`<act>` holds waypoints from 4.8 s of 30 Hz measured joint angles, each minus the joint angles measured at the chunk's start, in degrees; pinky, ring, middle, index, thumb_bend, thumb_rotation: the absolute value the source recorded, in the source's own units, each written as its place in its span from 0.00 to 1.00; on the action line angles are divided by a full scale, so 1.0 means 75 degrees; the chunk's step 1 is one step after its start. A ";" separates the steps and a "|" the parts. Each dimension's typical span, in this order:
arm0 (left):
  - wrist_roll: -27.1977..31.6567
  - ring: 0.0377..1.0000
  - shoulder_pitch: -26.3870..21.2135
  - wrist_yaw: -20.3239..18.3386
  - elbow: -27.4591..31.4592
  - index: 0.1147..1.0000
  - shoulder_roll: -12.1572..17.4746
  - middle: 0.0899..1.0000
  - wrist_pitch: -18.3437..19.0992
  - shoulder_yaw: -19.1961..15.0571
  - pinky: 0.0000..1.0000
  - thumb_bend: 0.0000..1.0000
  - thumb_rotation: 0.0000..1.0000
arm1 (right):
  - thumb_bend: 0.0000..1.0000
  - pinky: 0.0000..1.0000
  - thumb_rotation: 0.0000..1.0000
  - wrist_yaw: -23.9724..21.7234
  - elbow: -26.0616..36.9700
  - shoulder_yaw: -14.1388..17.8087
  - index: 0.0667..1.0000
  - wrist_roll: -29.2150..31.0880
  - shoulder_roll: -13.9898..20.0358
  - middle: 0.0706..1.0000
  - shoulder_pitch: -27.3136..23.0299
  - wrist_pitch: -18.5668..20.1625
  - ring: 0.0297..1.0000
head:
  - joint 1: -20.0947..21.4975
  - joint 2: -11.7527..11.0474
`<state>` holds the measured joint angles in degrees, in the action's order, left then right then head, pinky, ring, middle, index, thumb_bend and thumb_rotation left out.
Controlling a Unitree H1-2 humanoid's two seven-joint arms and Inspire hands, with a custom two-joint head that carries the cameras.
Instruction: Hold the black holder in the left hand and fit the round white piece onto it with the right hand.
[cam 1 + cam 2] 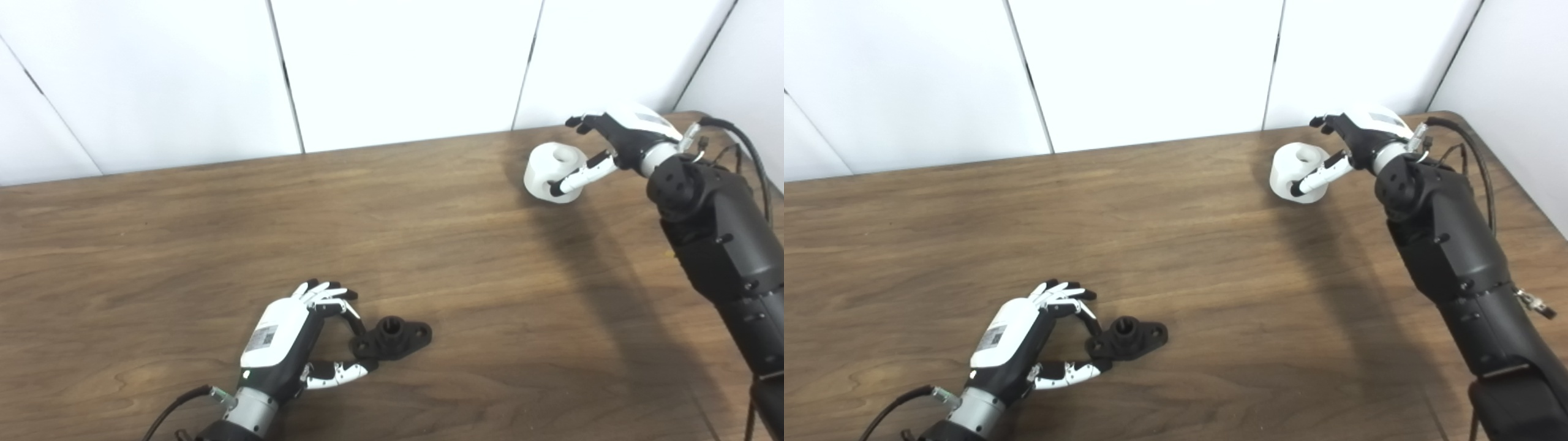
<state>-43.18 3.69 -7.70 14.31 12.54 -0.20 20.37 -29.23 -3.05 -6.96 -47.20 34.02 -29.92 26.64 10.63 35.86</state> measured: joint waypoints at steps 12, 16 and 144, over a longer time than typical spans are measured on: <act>-0.0010 0.89 0.0005 0.0018 0.0000 0.42 -0.0001 0.79 -0.0005 -0.0003 0.98 0.52 0.06 | 1.00 0.91 0.40 0.0598 -0.0507 -0.0222 0.77 0.0001 -0.0053 0.93 -0.0217 -0.0014 1.00 | -0.0047 -0.0012; -0.0008 0.89 0.0013 0.0022 0.0000 0.42 -0.0001 0.79 -0.0007 -0.0016 0.97 0.52 0.06 | 1.00 0.97 0.39 0.0723 -0.0508 -0.0242 0.74 -0.0001 -0.0077 1.00 -0.0218 -0.0003 1.00 | -0.0024 -0.0047; -0.0017 0.88 0.0018 -0.0018 0.0001 0.42 0.0121 0.79 -0.0022 -0.0008 0.97 0.52 0.06 | 0.52 0.88 0.14 0.2864 -0.0989 -0.0353 0.45 0.0126 -0.0200 0.81 -0.0142 -0.0625 0.91 | 0.0129 0.0129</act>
<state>-43.31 3.82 -7.84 14.32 13.44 -0.36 20.31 -7.75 -10.47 -9.61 -46.25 32.52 -30.99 21.95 11.60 36.83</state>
